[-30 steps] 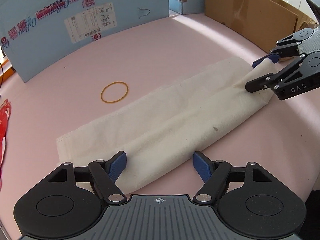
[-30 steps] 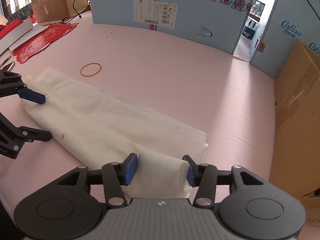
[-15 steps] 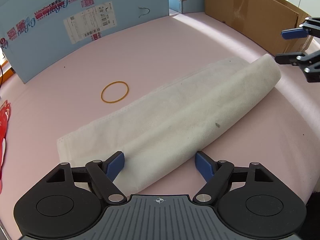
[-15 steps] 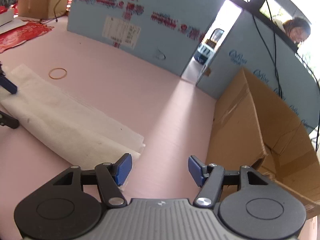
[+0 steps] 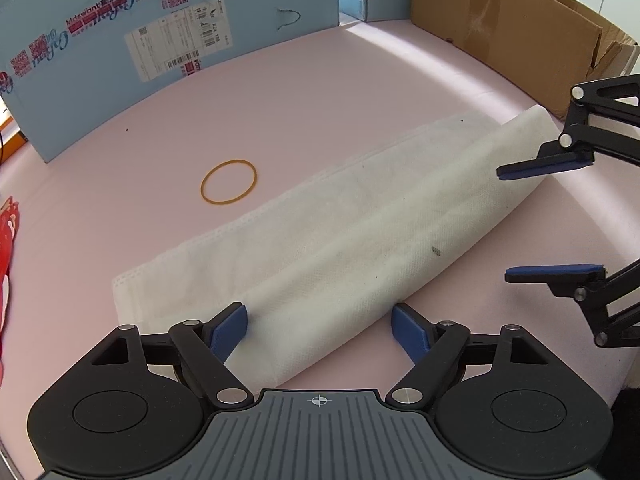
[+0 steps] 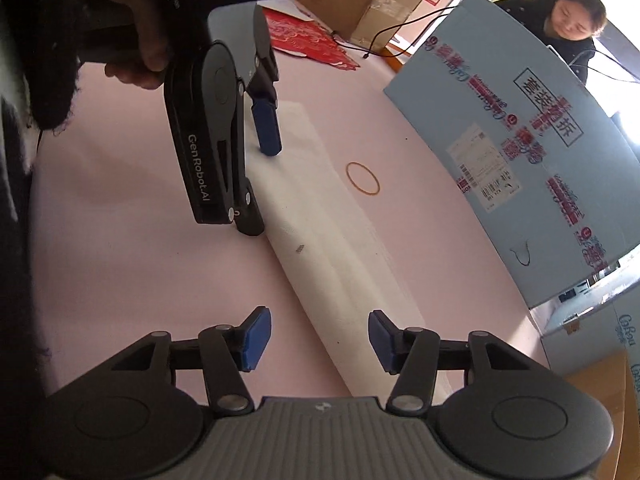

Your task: Fold shopping bag

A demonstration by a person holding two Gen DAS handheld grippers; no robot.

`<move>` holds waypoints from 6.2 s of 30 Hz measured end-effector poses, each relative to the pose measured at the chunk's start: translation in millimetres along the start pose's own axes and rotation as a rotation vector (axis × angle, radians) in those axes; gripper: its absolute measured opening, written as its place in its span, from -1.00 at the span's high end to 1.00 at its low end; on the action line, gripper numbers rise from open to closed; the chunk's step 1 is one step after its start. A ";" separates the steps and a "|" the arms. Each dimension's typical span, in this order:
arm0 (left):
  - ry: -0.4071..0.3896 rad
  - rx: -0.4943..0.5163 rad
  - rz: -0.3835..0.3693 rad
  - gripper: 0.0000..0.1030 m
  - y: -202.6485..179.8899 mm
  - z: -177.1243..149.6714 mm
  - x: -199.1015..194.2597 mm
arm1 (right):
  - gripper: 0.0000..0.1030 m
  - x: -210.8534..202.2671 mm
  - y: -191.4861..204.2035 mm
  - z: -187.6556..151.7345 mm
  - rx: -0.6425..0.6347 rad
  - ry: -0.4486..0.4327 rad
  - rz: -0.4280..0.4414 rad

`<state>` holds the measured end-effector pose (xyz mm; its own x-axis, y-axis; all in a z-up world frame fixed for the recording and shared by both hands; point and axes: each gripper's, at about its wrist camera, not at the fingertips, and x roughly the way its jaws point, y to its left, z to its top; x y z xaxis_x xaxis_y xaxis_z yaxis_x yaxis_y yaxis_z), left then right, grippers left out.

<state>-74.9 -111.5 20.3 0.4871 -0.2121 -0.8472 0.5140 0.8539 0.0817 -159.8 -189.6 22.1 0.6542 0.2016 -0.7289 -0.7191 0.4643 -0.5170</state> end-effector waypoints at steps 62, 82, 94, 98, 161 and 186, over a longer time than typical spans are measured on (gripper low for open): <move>0.063 0.178 -0.382 0.41 95.0 32.4 19.9 | 0.49 81.0 -220.5 -43.5 0.686 0.186 0.657; 0.178 -0.448 -0.672 0.42 165.2 2.0 45.6 | 0.60 82.7 -219.3 -70.8 0.887 0.308 0.773; 0.080 -0.688 -0.519 0.41 186.8 -58.5 4.4 | 0.48 76.4 -192.8 -37.1 0.835 0.392 0.463; 0.073 -0.699 -0.422 0.41 186.9 -53.1 -2.0 | 0.48 72.9 -185.7 -35.5 0.857 0.403 0.402; -0.263 0.041 -0.059 0.36 -9.1 11.7 10.9 | -0.12 -2.8 -120.8 -138.5 1.737 -0.050 0.152; -0.222 0.034 -0.050 0.35 -9.3 19.5 12.6 | 0.64 15.5 -115.2 -58.6 1.334 -0.322 0.178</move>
<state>-59.7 -131.4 19.1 0.6020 -0.3560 -0.7148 0.5629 0.8241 0.0636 -80.5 -290.4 44.1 0.7340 0.4484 -0.5101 -0.1516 0.8403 0.5205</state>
